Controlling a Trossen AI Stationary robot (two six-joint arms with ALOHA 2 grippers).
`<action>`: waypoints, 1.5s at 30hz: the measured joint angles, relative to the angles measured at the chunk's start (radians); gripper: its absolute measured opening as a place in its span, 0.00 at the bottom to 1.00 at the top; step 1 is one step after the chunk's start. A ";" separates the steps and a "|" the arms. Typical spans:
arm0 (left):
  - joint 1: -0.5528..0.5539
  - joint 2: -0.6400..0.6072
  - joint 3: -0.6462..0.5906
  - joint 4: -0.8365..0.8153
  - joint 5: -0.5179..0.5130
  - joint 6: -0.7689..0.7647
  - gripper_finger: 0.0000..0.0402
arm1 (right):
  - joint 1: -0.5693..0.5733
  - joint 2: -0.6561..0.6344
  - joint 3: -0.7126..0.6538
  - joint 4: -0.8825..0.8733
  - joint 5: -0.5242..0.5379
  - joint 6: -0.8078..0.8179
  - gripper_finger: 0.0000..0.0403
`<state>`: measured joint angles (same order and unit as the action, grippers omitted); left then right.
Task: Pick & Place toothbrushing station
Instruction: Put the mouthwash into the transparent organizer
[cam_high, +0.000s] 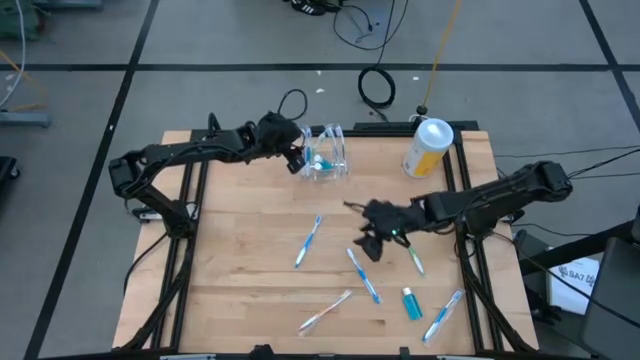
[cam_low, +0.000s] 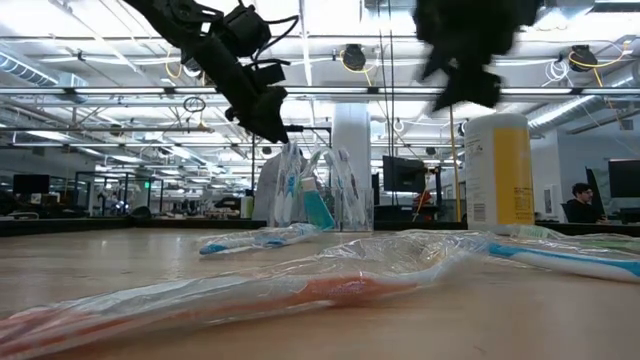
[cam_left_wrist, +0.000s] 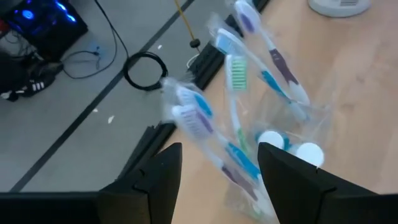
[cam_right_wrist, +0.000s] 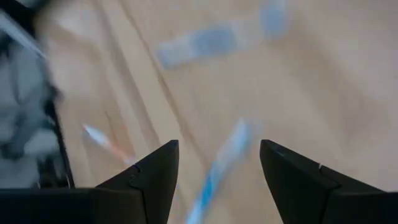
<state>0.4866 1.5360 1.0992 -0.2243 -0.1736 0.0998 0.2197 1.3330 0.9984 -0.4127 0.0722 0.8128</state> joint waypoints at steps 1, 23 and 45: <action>0.000 0.000 0.000 0.002 -0.003 0.001 0.54 | 0.016 0.004 -0.003 -0.058 -0.027 0.073 0.54; 0.008 0.000 0.000 0.106 -0.013 0.031 0.54 | 0.367 0.059 -0.127 -0.195 -0.284 1.072 0.54; 0.007 0.000 0.000 0.094 -0.012 0.022 0.54 | 0.408 0.061 -0.352 0.122 -0.281 1.018 0.44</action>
<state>0.4934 1.5356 1.0992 -0.1303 -0.1856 0.1223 0.6278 1.3941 0.6468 -0.2903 -0.2086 1.8308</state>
